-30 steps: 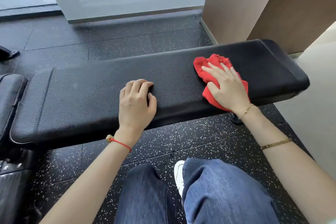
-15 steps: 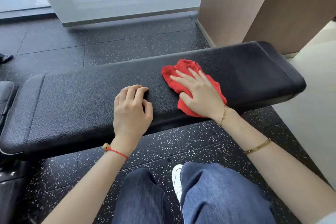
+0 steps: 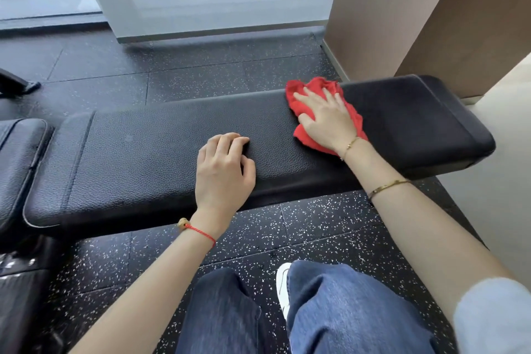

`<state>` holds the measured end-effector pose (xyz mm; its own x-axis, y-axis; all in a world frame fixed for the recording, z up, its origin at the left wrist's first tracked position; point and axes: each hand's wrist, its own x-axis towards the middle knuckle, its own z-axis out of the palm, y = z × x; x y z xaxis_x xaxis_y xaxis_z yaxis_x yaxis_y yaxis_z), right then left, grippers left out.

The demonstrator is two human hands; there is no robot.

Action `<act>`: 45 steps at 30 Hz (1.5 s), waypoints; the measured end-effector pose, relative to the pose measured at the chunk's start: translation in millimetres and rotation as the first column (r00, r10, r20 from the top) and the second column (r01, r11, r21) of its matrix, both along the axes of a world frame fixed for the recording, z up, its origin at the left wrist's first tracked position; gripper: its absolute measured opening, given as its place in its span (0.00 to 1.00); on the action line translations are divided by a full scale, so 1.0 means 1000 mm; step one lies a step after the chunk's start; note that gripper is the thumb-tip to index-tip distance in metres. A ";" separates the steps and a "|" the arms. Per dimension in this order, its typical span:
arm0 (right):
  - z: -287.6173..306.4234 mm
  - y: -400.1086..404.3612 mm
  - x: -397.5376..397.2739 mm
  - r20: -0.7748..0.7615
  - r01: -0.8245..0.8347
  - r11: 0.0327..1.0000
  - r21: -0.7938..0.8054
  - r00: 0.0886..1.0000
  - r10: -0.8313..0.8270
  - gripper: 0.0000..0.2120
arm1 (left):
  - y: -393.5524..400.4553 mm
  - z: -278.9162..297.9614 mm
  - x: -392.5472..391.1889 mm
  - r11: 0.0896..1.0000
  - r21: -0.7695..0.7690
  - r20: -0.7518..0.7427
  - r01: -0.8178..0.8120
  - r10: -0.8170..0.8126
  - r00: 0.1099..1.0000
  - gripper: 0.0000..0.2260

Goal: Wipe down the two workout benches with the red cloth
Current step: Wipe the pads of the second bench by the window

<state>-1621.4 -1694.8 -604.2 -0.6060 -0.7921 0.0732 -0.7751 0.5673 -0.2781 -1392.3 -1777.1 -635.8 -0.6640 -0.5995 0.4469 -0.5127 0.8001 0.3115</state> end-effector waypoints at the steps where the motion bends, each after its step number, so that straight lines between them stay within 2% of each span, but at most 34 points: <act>1: 0.001 -0.008 0.015 0.003 -0.066 0.998 -0.002 0.998 0.066 0.25 | 0.000 0.001 0.000 1.000 0.009 -0.002 0.008 -0.008 1.000 0.14; 6: 0.002 -0.016 0.081 -0.011 -0.381 0.925 -0.016 0.925 0.381 0.27 | -0.007 0.009 0.020 1.000 0.012 -0.066 -0.015 0.016 0.998 0.12; 9: -0.001 -0.009 0.104 -0.030 -0.494 0.869 -0.032 0.870 0.493 0.27 | -0.027 0.012 0.056 0.996 -0.031 -0.124 -0.088 0.084 0.989 0.12; 15: 0.001 -0.043 0.113 0.021 -0.488 0.873 -0.008 0.872 0.488 0.26 | -0.083 0.009 0.145 0.945 -0.104 -0.105 -0.310 0.299 0.948 0.14; 20: 0.006 -0.105 0.155 0.011 -0.484 0.874 0.054 0.875 0.484 0.25 | -0.109 0.007 0.176 0.931 -0.084 -0.058 -0.355 0.351 0.934 0.15; 22: 0.007 -0.110 0.177 0.010 -0.534 0.844 0.045 0.845 0.534 0.25 | -0.114 0.007 0.177 0.937 -0.032 -0.048 -0.348 0.346 0.937 0.16; 27: 0.004 -0.073 0.205 -0.036 -0.712 0.702 0.005 0.702 0.711 0.28 | -0.119 0.004 0.179 0.949 0.025 -0.055 -0.315 0.316 0.947 0.16; 31: 0.002 -0.066 0.194 -0.001 -0.647 0.762 -0.023 0.763 0.647 0.27 | -0.118 0.002 0.182 0.951 0.055 -0.072 -0.305 0.309 0.948 0.15; 35: 0.003 -0.114 0.190 0.041 -0.457 0.889 0.023 0.889 0.456 0.24 | -0.118 0.003 0.181 0.948 0.090 -0.047 -0.304 0.309 0.950 0.17; 38: 0.007 -0.155 0.205 0.061 -0.396 0.916 0.065 0.918 0.392 0.24 | -0.118 0.003 0.181 0.951 0.073 -0.033 -0.301 0.304 0.952 0.17; 41: 0.007 -0.172 0.225 0.036 -0.483 0.875 0.038 0.875 0.482 0.24 | -0.121 0.001 0.182 0.952 0.049 -0.041 -0.302 0.304 0.952 0.18; 45: 0.002 -0.152 0.223 0.001 -0.659 0.751 -0.037 0.752 0.660 0.24 | -0.123 0.000 0.181 0.952 0.041 -0.063 -0.304 0.306 0.950 0.19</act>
<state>-1398.4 -1846.5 -602.7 0.0648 -0.9927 0.1020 -0.9494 -0.0928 -0.3002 -1211.8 -1899.8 -636.1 -0.4162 -0.7826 0.4629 -0.7072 0.5986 0.3762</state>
